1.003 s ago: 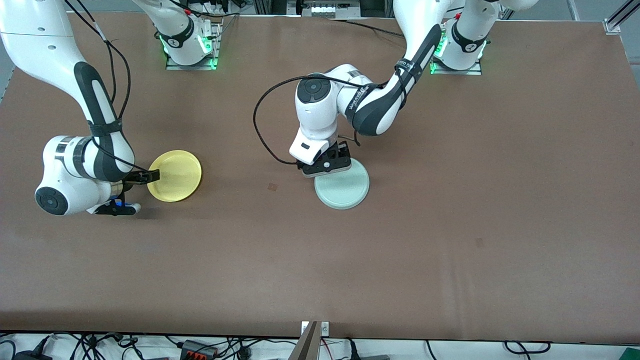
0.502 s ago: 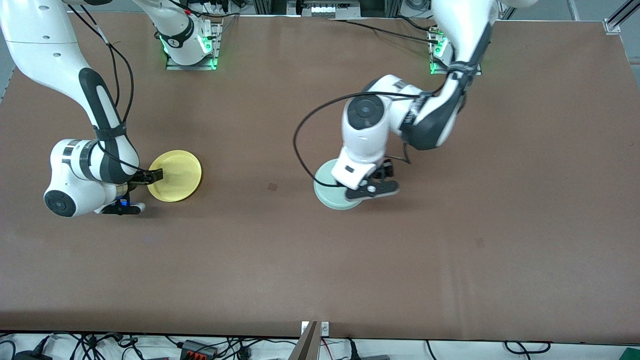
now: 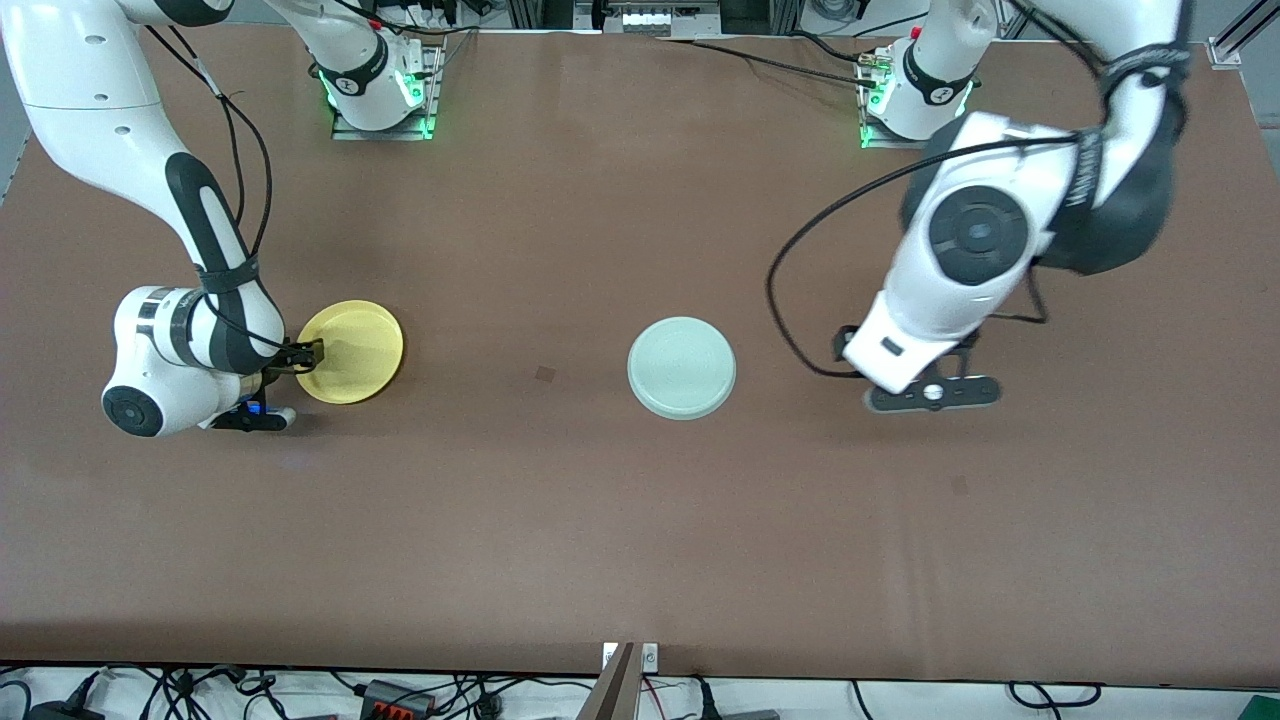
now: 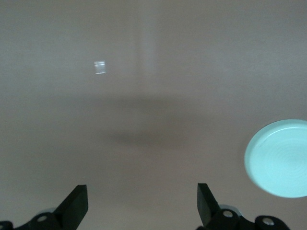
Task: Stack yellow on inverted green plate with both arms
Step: 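Open and withdraw the left gripper while the right gripper lifts the yellow plate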
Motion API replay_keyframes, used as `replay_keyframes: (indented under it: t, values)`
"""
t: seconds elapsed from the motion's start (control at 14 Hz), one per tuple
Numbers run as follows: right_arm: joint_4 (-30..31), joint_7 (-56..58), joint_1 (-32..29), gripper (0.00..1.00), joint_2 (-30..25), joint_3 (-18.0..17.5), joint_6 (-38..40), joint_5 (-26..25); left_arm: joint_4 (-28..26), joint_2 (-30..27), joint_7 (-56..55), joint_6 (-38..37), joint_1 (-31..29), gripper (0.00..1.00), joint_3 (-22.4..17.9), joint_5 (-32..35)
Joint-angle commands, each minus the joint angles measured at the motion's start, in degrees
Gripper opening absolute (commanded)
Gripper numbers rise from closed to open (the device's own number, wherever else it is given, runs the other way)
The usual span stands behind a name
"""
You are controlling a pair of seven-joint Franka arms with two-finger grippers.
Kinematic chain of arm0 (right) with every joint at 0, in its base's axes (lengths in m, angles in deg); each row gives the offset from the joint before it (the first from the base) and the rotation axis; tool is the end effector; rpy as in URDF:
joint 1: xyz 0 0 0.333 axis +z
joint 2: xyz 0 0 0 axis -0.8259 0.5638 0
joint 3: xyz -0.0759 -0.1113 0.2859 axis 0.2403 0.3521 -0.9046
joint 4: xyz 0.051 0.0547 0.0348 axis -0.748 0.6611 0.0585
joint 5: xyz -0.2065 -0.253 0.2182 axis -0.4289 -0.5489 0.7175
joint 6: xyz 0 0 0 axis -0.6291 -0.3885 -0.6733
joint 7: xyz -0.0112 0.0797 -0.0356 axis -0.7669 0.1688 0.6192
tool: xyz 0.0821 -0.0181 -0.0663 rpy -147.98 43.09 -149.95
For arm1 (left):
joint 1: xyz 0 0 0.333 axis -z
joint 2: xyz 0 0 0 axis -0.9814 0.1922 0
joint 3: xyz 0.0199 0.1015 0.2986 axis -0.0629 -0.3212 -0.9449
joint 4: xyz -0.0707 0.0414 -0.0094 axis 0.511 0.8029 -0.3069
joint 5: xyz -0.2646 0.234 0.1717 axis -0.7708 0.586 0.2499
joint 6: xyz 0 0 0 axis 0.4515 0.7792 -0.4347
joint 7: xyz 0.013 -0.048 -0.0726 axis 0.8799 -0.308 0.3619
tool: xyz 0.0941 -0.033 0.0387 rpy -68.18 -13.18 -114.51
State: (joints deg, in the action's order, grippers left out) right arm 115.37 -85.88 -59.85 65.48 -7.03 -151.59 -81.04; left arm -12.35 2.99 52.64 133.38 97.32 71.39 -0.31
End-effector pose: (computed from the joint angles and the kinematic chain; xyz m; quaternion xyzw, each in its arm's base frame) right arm 0.6062 -0.0544 0.1613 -0.9608 0.0146 0.2768 0.0054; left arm 0.6245 -0.2106 0.4748 -0.9949 -0.0226 0.0475 0.0865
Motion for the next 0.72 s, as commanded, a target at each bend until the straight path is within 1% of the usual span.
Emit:
replay_keyframes:
  t: [0.0,0.14,0.21,0.29,0.36,0.43,0.5,0.57,0.64]
  values:
    - [0.3,0.1,-0.6,0.34,-0.3,-0.4,-0.3,0.1,-0.8,-4.6,5.2,-4.6,-4.3,1.00,1.0,-1.5]
    - [0.3,0.1,-0.8,0.21,-0.3,-0.4,-0.2,0.1,-0.7,-6.5,9.8,-6.7,-7.1,1.00,0.9,-2.4]
    - [0.3,0.1,-0.8,0.18,-0.2,-0.4,-0.3,0.1,-0.8,-7.3,11.8,-6.7,-8.6,1.00,0.2,-3.7]
    - [0.3,0.1,-0.8,0.13,-0.3,-0.4,-0.4,0.1,-1.3,-8.2,13.2,-6.7,-12.0,1.00,0.8,-5.4]
    - [0.3,0.1,-0.8,0.06,-0.3,-0.4,-0.4,0.1,-1.8,-9.2,15.6,-6.7,-14.4,1.00,0.8,-8.1]
    - [0.3,0.1,-0.9,0.00,-0.3,-0.4,-0.4,0.1,-2.1,-9.5,19.1,-6.7,-15.9,1.00,0.9,-8.9]
    - [0.3,0.1,-0.8,0.00,-0.3,-0.4,-0.3,0.1,-2.9,-10.4,21.2,-6.8,-17.6,1.00,0.9,-8.9]
    - [0.3,0.1,-0.8,0.00,-0.3,-0.4,-0.3,0.1,-5.5,-12.4,23.1,-6.2,-20.2,1.00,0.9,-9.5]
    - [-0.1,0.2,-0.8,0.00,-0.4,-0.4,0.1,0.1,-7.2,-14.1,24.8,-6.0,-21.0,1.00,1.0,-9.9]
